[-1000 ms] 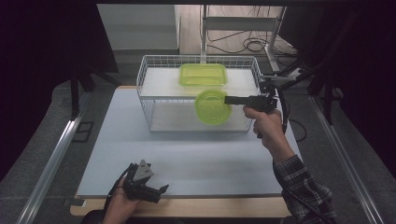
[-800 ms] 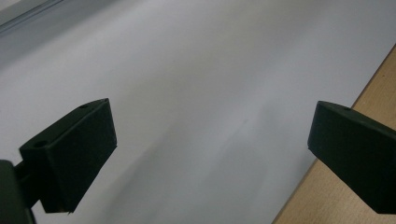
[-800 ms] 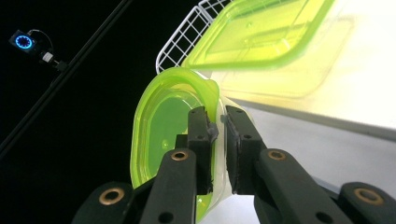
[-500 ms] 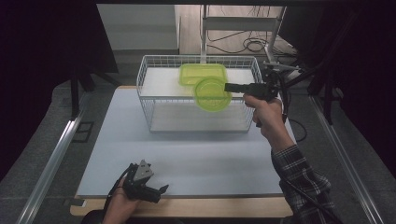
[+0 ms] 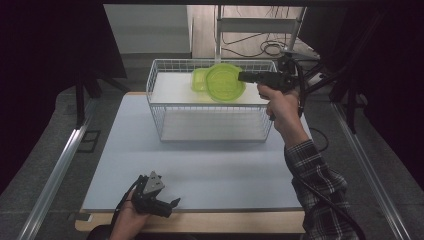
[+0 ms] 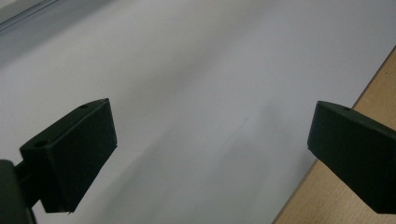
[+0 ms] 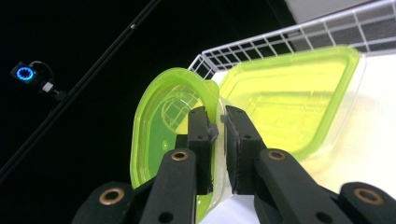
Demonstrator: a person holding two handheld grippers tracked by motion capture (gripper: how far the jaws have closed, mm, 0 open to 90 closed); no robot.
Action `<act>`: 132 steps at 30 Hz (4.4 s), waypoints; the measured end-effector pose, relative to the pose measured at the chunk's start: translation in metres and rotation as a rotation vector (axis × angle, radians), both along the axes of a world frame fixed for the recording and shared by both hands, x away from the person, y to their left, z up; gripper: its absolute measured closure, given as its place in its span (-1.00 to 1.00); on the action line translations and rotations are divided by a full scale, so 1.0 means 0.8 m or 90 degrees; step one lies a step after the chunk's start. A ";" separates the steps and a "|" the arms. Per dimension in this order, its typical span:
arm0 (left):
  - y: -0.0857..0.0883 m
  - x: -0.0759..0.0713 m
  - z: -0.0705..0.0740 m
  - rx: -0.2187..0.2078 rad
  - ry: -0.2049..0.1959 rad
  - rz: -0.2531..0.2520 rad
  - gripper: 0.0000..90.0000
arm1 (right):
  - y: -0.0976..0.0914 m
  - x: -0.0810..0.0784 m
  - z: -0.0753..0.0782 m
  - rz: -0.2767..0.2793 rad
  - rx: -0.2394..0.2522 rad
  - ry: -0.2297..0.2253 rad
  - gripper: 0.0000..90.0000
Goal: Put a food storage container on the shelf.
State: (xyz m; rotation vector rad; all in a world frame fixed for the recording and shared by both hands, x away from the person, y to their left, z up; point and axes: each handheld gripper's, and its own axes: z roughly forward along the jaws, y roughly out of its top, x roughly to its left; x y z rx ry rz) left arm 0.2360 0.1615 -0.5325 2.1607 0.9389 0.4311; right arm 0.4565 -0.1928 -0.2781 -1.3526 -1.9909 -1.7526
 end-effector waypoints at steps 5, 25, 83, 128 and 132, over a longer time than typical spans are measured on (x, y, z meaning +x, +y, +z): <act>0.000 0.000 0.000 0.000 0.000 0.000 -0.97 | 0.007 0.010 0.009 -0.020 -0.007 -0.001 0.80; 0.001 0.000 0.000 -0.002 0.000 -0.002 -0.97 | 0.042 0.047 0.014 -0.106 -0.051 0.002 0.76; 0.003 -0.001 0.004 -0.037 0.005 -0.007 -0.98 | 0.030 -0.009 -0.012 -0.001 -0.189 -0.091 -0.52; 0.003 -0.001 0.003 -0.041 0.005 -0.014 -0.98 | 0.014 -0.063 -0.098 0.049 -0.310 -0.132 -0.77; 0.003 -0.001 0.003 -0.042 0.005 -0.012 -0.98 | 0.014 -0.069 -0.109 0.049 -0.324 -0.140 -0.78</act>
